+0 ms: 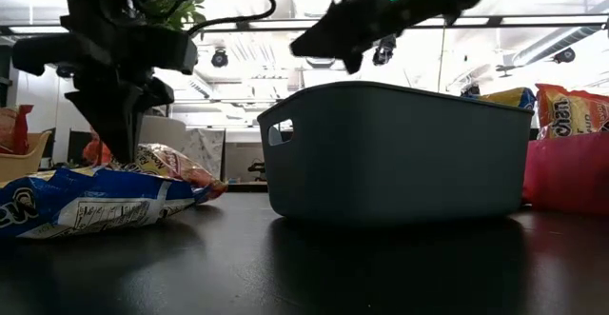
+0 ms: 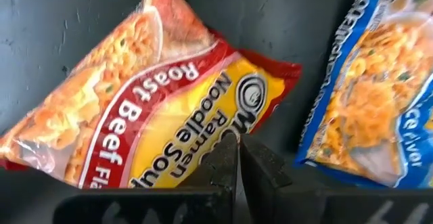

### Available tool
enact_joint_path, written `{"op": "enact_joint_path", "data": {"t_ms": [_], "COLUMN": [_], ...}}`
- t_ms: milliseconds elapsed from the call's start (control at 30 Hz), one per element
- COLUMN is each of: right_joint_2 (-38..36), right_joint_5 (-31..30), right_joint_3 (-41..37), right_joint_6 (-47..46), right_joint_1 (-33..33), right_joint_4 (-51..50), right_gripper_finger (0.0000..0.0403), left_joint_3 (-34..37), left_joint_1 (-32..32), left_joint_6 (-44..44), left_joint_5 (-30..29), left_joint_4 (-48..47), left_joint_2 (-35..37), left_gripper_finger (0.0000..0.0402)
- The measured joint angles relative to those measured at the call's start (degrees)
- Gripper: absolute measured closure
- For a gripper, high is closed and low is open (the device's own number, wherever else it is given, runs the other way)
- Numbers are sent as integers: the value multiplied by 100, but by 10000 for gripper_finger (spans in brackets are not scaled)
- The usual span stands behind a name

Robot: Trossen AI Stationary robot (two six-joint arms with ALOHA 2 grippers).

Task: Sort Maruchan noodles
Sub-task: Put the red noodle pack into the yellow bin

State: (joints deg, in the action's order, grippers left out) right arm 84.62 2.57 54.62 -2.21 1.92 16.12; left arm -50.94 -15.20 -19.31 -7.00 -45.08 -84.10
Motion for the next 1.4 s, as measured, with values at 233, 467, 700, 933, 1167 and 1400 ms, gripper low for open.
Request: {"op": "enact_joint_path", "data": {"t_ms": [233, 467, 700, 933, 1167, 1400], "right_joint_2": [1114, 2038, 2687, 3314, 3917, 4398], "right_joint_5": [587, 990, 1018, 1677, 1792, 1950], "right_joint_3": [1139, 2096, 2726, 3238, 3737, 4190], "right_joint_6": [-398, -581, -856, -870, -950, -1167], "right_joint_1": [269, 462, 543, 534, 537, 537], "right_joint_4": [-503, -996, -1155, -1136, -1141, -1166], "right_gripper_finger": [373, 320, 223, 143, 95, 83], "left_joint_3": [342, 814, 1482, 2084, 2353, 2387], "left_joint_1": [-144, -302, -326, -326, -323, -323], "left_joint_6": [-169, -490, -675, -943, -1175, -1176], "left_joint_5": [-178, -594, -748, -845, -938, -1052], "left_joint_4": [60, 436, 1245, 1640, 1965, 2138], "left_joint_2": [333, 1060, 1642, 1775, 1769, 1734], "left_gripper_finger": [401, 402, 402, 402, 402, 402]}}
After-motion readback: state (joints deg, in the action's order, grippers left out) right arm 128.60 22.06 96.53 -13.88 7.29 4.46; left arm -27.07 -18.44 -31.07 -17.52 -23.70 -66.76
